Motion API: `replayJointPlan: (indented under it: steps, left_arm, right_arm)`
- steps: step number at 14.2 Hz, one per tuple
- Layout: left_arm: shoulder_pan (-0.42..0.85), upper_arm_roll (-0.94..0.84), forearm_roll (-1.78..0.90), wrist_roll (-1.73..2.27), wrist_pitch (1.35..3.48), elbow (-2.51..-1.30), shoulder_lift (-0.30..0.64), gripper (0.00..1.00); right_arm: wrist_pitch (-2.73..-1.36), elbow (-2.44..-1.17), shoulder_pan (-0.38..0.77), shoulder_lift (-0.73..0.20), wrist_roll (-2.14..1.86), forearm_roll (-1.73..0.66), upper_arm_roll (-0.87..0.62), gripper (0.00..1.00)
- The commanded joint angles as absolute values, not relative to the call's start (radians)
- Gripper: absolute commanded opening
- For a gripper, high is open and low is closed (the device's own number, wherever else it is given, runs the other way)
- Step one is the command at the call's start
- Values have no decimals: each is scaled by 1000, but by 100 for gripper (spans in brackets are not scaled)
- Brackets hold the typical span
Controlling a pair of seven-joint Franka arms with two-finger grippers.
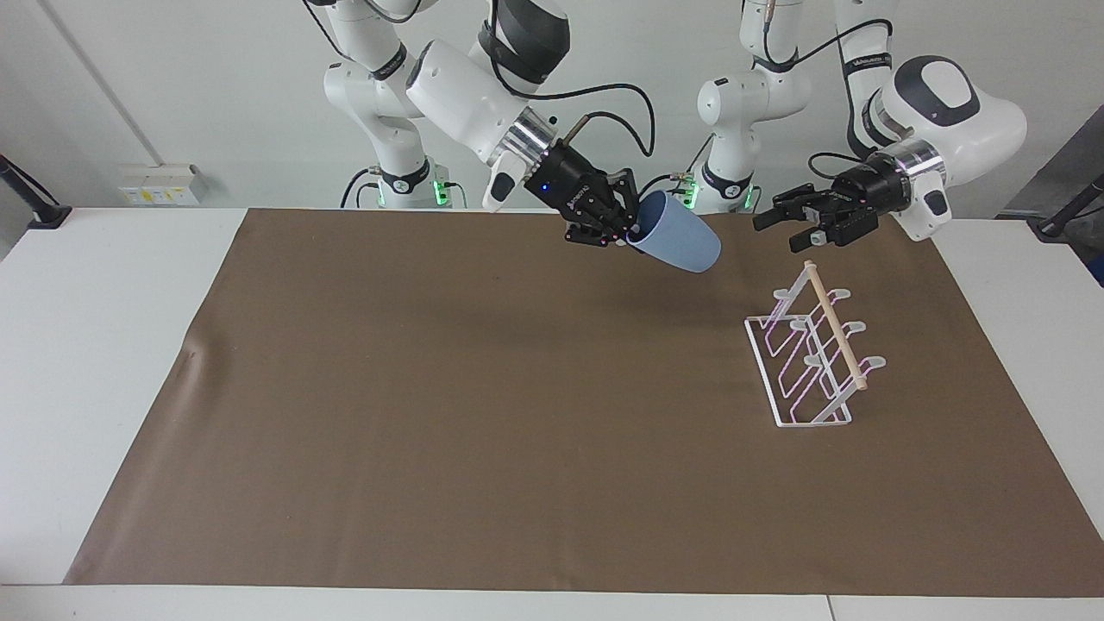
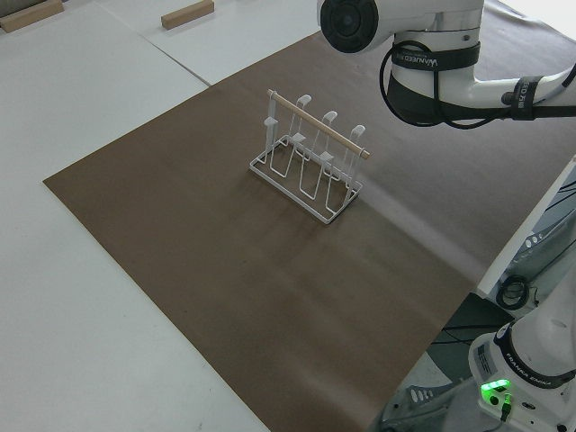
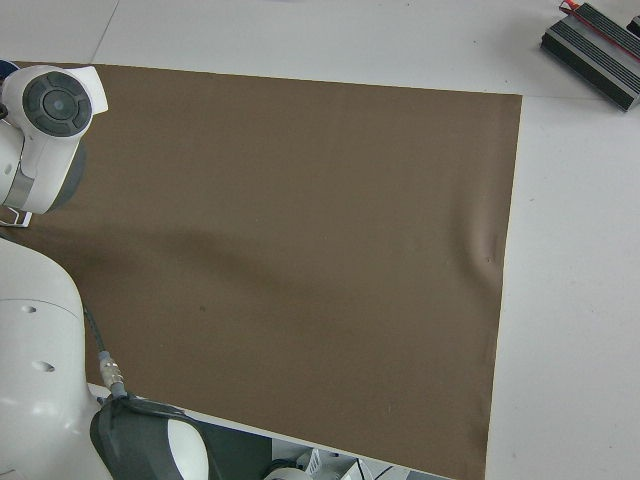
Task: Hang cup on cup holder
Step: 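Lift the cup with the right gripper while the left gripper approaches, then close the left gripper around the cup base held by the right gripper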
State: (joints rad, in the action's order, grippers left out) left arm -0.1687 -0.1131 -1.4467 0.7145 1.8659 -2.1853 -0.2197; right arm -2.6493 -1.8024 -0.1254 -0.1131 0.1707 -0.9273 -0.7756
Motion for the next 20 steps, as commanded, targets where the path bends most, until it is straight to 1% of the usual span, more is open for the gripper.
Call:
replayJointPlan:
  steps: [1, 3, 8, 10, 16, 20]
  left_arm:
    - [-103, -112, -1503, 741, 1930, -2223, -250, 100]
    - [-72, -110, -1528, 741, 1940, -2217, -247, 100]
    - [-69, -113, -1529, 739, 1927, -2198, -235, 100]
    - [-39, -115, -1531, 739, 1934, -2192, -232, 100]
    - [-29, -115, -1561, 738, 1942, -2191, -232, 100]
    - [21, -118, -1603, 736, 2012, -2191, -230, 100]
  right_arm:
    - [-2661, -1776, -147, -130, 199, -959, -825, 0]
    - [-2661, -1776, -147, -130, 198, -957, -841, 0]
    - [-2661, -1778, -147, -130, 198, -959, -842, 0]
    - [-2657, -1778, -147, -130, 198, -959, -842, 0]
    - [-2652, -1778, -149, -130, 199, -959, -842, 0]
    - [-2649, -1778, -149, -130, 199, -959, -842, 0]
